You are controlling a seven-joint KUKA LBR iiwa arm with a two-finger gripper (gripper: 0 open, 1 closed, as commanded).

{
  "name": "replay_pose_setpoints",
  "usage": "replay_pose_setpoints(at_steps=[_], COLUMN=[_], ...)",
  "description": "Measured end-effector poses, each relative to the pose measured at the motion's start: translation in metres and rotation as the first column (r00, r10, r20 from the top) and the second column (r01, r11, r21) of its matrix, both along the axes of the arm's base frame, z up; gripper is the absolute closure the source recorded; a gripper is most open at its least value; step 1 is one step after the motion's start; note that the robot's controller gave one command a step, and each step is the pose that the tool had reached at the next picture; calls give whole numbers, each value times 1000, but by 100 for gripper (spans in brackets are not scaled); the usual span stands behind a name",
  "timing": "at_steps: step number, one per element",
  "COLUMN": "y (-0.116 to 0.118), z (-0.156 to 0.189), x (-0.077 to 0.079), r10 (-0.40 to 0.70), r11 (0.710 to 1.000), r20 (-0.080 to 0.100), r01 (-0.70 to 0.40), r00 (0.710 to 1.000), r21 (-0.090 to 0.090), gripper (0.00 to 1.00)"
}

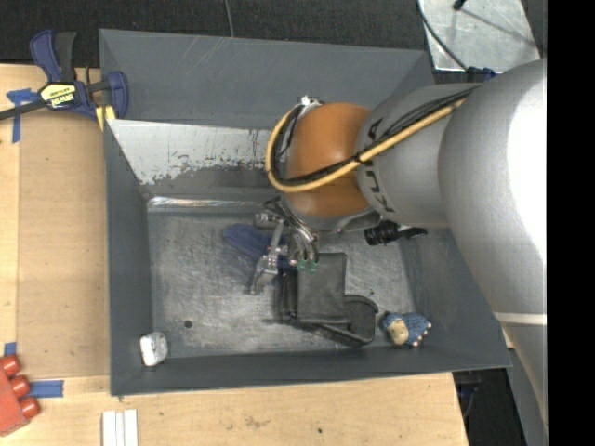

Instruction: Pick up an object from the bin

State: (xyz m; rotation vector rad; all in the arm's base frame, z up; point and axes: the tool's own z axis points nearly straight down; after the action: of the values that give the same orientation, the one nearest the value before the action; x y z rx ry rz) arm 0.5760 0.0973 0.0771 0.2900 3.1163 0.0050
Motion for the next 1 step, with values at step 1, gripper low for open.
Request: replay_pose_setpoints(at_steps=[1], y=[0], z=[4], x=[4], r10=[-2], r11=[1000], r20=[11], r01=[2], r00=[1000], r21=[1], gripper=[100])
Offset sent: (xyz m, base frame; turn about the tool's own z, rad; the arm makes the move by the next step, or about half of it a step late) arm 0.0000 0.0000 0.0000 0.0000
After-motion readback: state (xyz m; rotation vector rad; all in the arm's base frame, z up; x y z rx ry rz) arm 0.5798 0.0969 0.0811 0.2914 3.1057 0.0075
